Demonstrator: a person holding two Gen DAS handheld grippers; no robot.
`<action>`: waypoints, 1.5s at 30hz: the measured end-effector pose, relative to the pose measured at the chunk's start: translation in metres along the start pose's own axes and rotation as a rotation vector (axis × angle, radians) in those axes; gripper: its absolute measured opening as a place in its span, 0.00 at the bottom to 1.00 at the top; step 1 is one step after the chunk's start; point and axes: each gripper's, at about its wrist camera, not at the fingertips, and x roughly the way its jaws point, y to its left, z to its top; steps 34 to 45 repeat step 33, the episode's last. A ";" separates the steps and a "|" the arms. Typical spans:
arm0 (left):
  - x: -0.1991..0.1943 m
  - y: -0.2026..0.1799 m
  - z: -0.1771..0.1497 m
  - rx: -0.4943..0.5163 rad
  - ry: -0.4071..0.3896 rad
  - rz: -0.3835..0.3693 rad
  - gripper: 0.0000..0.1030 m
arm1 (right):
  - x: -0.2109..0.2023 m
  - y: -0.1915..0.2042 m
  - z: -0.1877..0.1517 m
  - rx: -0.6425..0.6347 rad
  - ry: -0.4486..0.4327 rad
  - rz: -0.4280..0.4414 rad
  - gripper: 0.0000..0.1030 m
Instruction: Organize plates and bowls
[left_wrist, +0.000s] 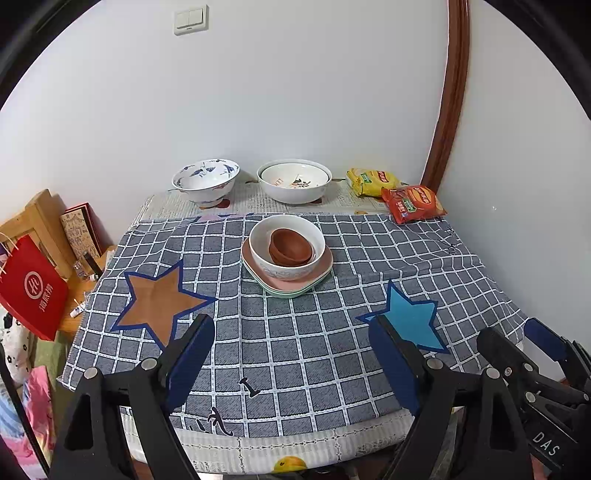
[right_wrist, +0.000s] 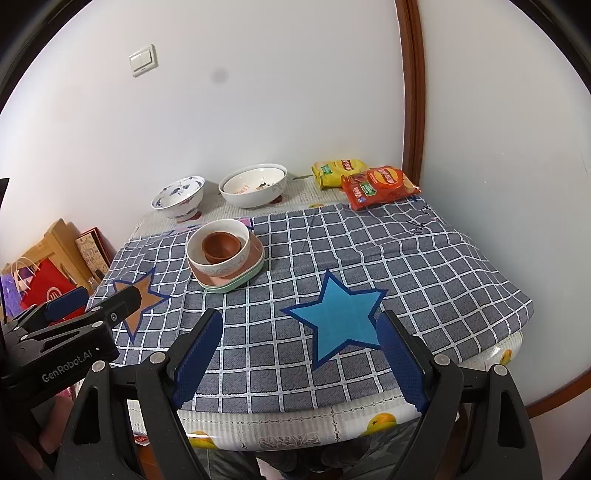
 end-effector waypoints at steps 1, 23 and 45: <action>0.000 0.000 0.000 0.000 0.000 0.002 0.82 | 0.000 0.000 0.000 0.001 0.000 -0.001 0.82; 0.001 0.002 0.001 -0.018 -0.003 -0.004 0.82 | -0.009 0.004 0.000 -0.004 -0.028 0.000 0.82; 0.021 0.003 0.011 -0.001 0.004 0.000 0.82 | 0.002 0.008 0.008 -0.010 -0.029 0.006 0.82</action>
